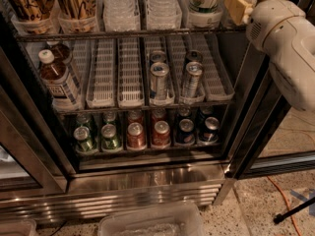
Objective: Pick 7up can from top shelf of fridge
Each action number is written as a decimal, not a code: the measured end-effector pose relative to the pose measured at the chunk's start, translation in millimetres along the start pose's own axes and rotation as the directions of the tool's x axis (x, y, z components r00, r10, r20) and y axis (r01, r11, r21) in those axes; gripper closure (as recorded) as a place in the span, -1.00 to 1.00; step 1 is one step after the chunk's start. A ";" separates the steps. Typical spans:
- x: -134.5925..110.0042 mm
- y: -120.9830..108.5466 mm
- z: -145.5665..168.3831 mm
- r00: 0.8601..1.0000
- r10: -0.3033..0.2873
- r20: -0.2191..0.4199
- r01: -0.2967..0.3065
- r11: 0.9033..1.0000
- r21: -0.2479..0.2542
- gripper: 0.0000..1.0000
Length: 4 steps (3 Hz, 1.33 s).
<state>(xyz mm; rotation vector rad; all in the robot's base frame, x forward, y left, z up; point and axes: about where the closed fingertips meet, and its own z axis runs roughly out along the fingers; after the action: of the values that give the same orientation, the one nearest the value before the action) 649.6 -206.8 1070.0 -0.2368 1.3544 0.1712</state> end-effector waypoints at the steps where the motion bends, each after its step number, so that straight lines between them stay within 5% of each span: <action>1: 0.0 0.0 0.0 1.000 0.000 0.000 0.000 1.000 0.000 0.86; 2: -0.1 0.1 0.1 1.000 0.000 0.000 0.000 1.000 0.000 1.00; 4: -51.4 -10.2 -13.2 0.993 -0.038 0.112 0.037 0.999 0.006 1.00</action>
Offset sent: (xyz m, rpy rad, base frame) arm -0.0008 -0.0007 0.0010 0.0026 -0.0026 0.0003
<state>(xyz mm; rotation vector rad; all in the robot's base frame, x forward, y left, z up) 629.1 -219.4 1118.3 -0.2461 1.2380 0.1486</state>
